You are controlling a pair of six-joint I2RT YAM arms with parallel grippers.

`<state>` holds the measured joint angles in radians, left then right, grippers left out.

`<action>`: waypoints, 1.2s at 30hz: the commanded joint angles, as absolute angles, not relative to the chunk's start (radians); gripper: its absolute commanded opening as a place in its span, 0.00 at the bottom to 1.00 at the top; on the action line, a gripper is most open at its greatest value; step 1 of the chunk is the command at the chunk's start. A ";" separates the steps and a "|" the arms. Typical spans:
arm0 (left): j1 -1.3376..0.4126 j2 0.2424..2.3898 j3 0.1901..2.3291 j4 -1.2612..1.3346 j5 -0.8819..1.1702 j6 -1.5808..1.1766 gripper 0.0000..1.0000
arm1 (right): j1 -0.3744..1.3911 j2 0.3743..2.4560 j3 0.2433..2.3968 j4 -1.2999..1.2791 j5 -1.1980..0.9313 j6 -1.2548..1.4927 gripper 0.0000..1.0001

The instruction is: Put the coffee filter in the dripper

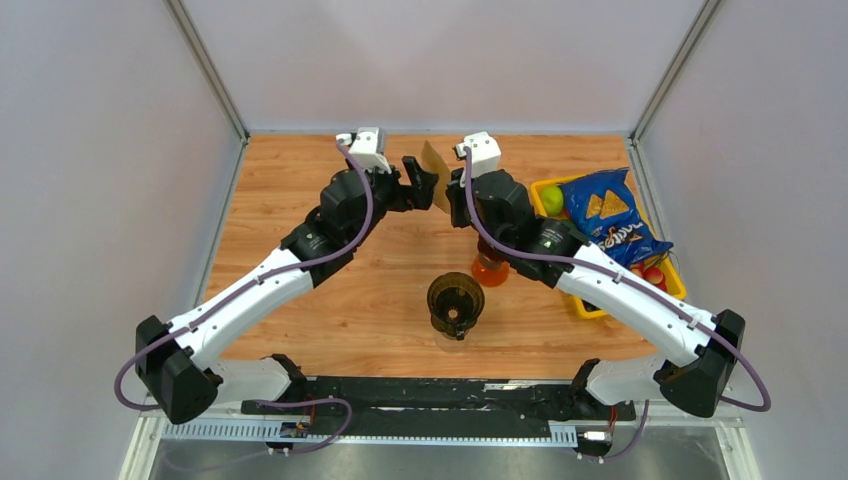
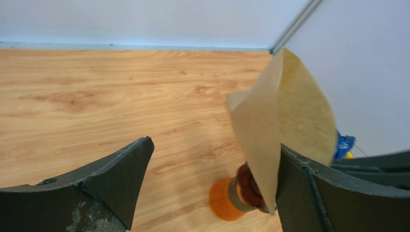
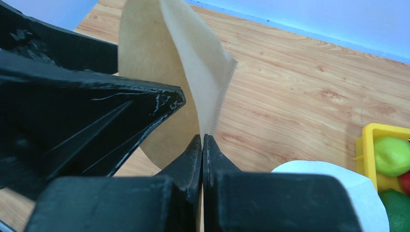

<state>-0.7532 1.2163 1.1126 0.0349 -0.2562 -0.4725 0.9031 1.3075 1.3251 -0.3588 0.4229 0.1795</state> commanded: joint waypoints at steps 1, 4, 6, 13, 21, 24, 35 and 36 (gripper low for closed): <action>-0.766 1.245 1.158 -0.034 -0.395 -0.489 0.94 | 0.911 1.304 1.368 -0.337 0.444 0.201 0.00; -0.768 1.258 1.158 -0.037 -0.446 -0.498 0.88 | 0.912 1.302 1.366 -0.334 0.411 0.205 0.00; -0.767 1.269 1.160 -0.036 -0.463 -0.506 0.82 | 0.910 1.305 1.362 -0.335 0.399 0.213 0.00; -0.769 1.287 1.159 -0.040 -0.482 -0.543 0.56 | 0.911 1.328 1.362 -0.334 0.391 0.225 0.00; -0.768 1.287 1.163 -0.095 -0.541 -0.561 0.33 | 0.910 1.320 1.348 -0.335 0.450 0.237 0.00; -0.767 1.285 1.163 -0.121 -0.569 -0.566 0.32 | 0.910 1.304 1.340 -0.334 0.517 0.250 0.00; -0.768 1.282 1.162 -0.184 -0.580 -0.568 0.28 | 0.899 1.272 1.318 -0.327 0.648 0.355 0.00; -0.768 1.284 1.167 -0.196 -0.583 -0.568 0.28 | 0.897 1.273 1.318 -0.328 0.647 0.356 0.00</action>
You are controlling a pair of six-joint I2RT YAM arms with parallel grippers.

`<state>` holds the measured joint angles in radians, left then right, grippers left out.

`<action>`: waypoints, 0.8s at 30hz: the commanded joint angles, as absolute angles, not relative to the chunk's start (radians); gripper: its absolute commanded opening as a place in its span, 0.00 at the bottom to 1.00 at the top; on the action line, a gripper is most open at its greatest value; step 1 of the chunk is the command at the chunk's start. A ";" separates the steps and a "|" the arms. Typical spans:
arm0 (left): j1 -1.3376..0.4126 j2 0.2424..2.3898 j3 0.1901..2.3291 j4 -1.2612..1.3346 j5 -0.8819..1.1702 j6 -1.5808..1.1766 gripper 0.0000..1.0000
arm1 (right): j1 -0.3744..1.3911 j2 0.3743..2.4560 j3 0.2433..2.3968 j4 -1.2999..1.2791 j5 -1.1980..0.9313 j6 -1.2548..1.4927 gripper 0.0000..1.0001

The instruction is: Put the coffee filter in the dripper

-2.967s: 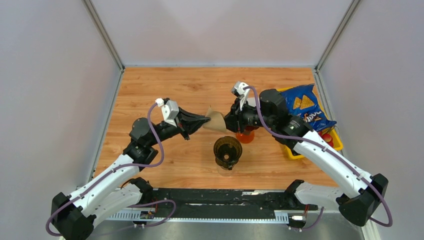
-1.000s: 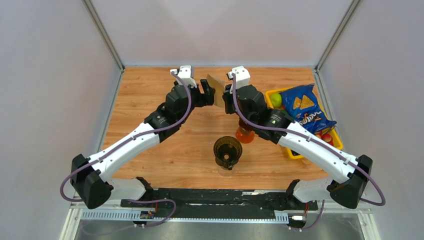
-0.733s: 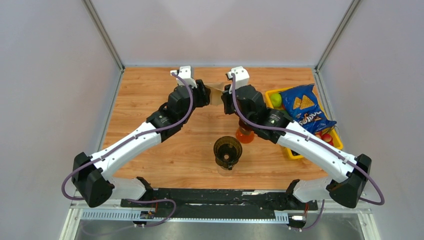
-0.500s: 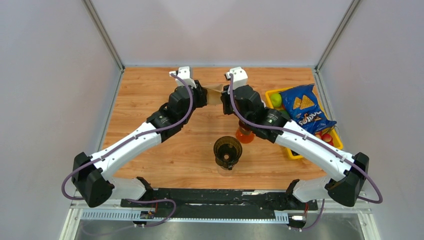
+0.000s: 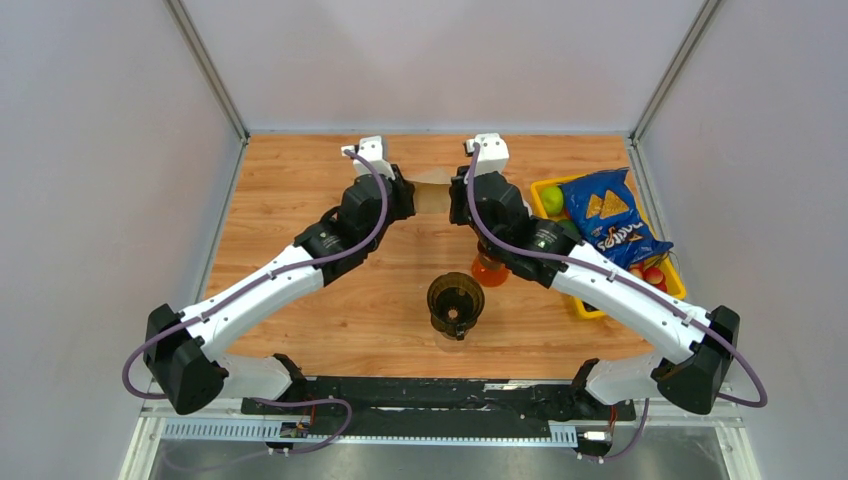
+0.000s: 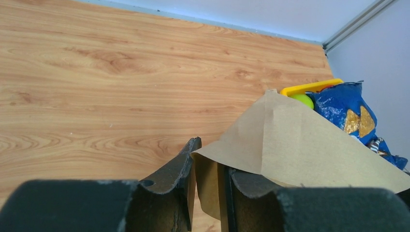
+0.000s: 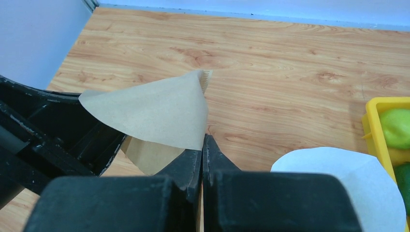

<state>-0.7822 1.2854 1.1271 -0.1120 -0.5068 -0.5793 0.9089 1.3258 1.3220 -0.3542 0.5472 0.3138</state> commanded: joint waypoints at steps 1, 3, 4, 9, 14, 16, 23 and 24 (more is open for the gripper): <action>-0.768 1.285 1.173 -0.202 -0.584 -0.569 0.28 | 0.897 1.273 1.319 -0.328 0.646 0.357 0.00; -0.768 1.284 1.180 -0.212 -0.578 -0.566 0.28 | 0.897 1.274 1.323 -0.325 0.621 0.349 0.00; -0.768 1.284 1.181 -0.211 -0.558 -0.565 0.29 | 0.896 1.277 1.325 -0.325 0.601 0.343 0.00; -0.768 1.259 1.175 -0.164 -0.407 -0.508 0.48 | 0.896 1.284 1.330 -0.322 0.504 0.318 0.00; -0.767 1.162 1.070 0.017 -0.123 -0.415 0.89 | 0.895 1.254 1.316 -0.325 0.480 0.296 0.00; -0.768 1.094 1.014 0.081 -0.017 -0.395 0.98 | 0.886 1.230 1.316 -0.344 0.449 0.299 0.00; -0.768 0.828 0.866 0.162 0.036 -0.386 1.00 | 0.800 1.232 1.459 -0.670 0.217 0.339 0.00; -0.767 0.789 0.850 0.163 0.024 -0.384 1.00 | 0.782 1.241 1.496 -0.759 0.155 0.336 0.00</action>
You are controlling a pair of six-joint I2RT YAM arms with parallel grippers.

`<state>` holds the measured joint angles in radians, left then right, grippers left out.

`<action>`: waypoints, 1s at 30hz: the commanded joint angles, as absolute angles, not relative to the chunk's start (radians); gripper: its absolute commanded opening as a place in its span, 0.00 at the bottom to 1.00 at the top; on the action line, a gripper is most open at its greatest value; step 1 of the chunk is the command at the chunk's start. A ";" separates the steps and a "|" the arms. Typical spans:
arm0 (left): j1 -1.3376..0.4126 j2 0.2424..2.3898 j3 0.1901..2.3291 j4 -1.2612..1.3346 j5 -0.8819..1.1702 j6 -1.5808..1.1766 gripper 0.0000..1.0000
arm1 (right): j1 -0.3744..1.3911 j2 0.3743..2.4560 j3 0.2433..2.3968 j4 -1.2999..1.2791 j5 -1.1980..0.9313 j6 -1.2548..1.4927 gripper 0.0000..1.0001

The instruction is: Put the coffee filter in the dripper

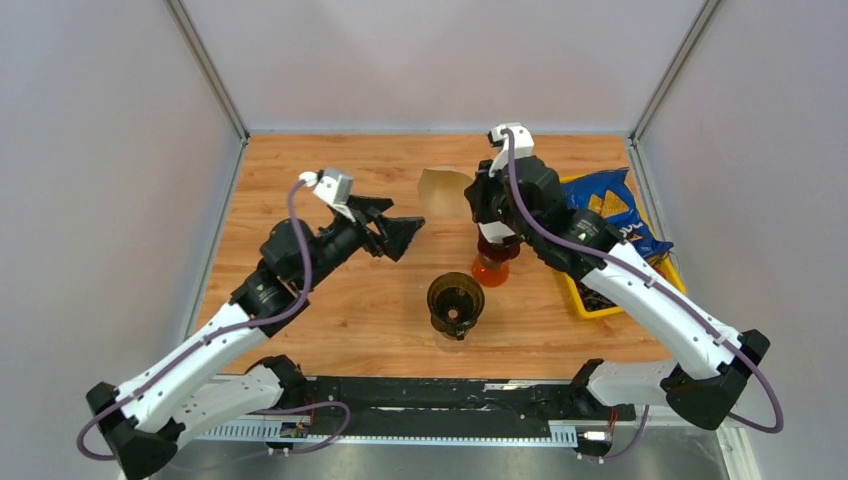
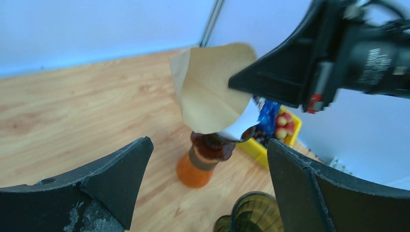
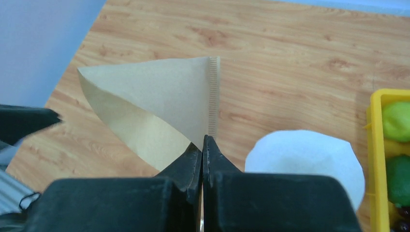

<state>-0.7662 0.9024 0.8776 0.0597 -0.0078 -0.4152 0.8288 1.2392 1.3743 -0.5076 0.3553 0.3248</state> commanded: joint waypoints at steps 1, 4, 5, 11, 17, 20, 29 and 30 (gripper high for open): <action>-0.768 0.773 0.843 0.164 -0.013 -0.385 1.00 | 0.765 1.250 1.535 -0.825 0.100 0.337 0.00; -0.766 0.740 0.839 0.125 -0.126 -0.404 1.00 | 0.737 1.271 1.651 -1.003 -0.080 0.309 0.00; -0.765 0.746 0.845 0.089 -0.191 -0.408 1.00 | 0.734 1.278 1.684 -1.051 -0.132 0.289 0.00; -0.698 0.860 0.917 -0.066 -0.255 -0.488 1.00 | 0.735 1.301 1.715 -1.274 -0.396 0.213 0.00; -0.664 0.915 0.909 -0.099 -0.261 -0.524 1.00 | 0.735 1.251 1.669 -1.365 -0.353 0.226 0.00; -0.661 0.922 0.901 -0.094 -0.263 -0.524 1.00 | 0.735 1.250 1.620 -1.393 -0.391 0.239 0.00; -0.660 0.949 0.867 -0.063 -0.264 -0.528 1.00 | 0.736 1.281 1.558 -1.377 -0.392 0.238 0.07; -0.660 0.950 0.866 -0.061 -0.260 -0.530 1.00 | 0.736 1.290 1.559 -1.366 -0.402 0.235 0.07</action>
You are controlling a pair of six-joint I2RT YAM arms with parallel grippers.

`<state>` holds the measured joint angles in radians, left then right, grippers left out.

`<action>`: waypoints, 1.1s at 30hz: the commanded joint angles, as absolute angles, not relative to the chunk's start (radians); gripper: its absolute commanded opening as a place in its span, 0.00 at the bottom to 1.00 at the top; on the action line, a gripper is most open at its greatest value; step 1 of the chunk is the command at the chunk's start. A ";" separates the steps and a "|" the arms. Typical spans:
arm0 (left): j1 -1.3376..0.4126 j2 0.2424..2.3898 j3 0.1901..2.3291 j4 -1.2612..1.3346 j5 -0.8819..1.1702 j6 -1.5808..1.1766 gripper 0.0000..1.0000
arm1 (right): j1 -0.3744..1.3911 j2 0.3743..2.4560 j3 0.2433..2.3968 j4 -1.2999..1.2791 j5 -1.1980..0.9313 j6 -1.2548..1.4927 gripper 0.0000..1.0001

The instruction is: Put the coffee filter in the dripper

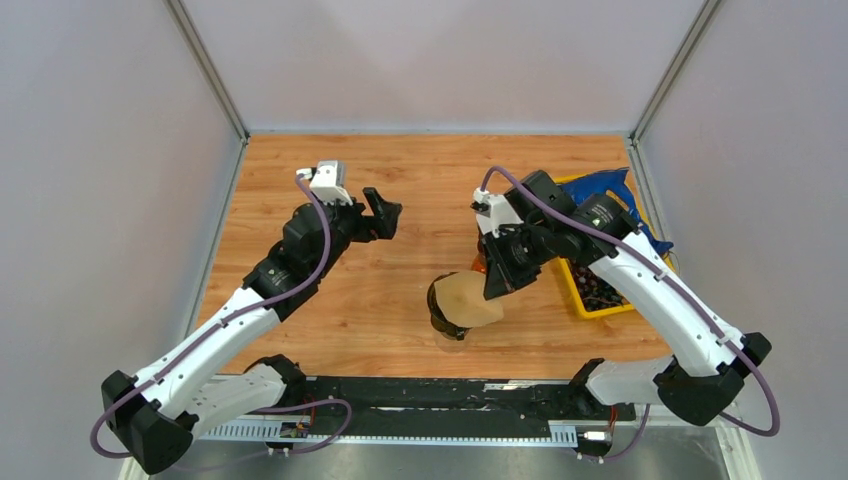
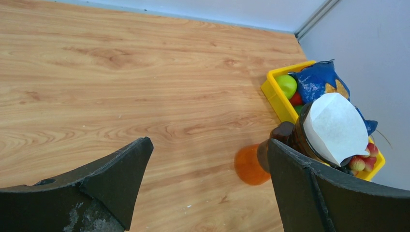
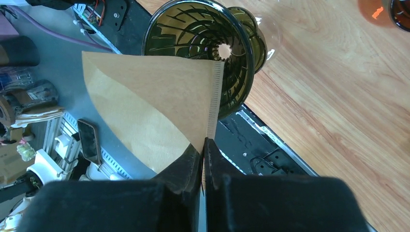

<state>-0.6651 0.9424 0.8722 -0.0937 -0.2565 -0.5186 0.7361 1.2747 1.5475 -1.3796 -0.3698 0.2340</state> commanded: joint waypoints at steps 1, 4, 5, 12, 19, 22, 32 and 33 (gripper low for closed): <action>-0.660 0.950 0.863 -0.058 -0.258 -0.530 1.00 | 0.735 1.300 1.559 -1.360 -0.406 0.234 0.08; -0.659 0.948 0.853 -0.054 -0.256 -0.535 1.00 | 0.736 1.329 1.554 -1.355 -0.397 0.229 0.09; -0.660 0.946 0.847 -0.052 -0.257 -0.535 1.00 | 0.736 1.339 1.556 -1.355 -0.393 0.230 0.12; -0.660 0.939 0.840 -0.049 -0.248 -0.532 1.00 | 0.735 1.354 1.606 -1.352 -0.351 0.229 0.41; -0.660 0.943 0.844 -0.059 -0.239 -0.529 1.00 | 0.735 1.349 1.661 -1.342 -0.270 0.231 0.50; -0.660 0.942 0.845 -0.059 -0.238 -0.531 1.00 | 0.736 1.342 1.683 -1.333 -0.145 0.235 0.50; -0.660 0.947 0.852 -0.078 -0.261 -0.536 1.00 | 0.820 1.312 1.608 -1.173 -0.230 0.194 0.34; -0.660 0.949 0.851 -0.082 -0.263 -0.539 1.00 | 0.837 1.316 1.599 -1.165 -0.222 0.191 0.32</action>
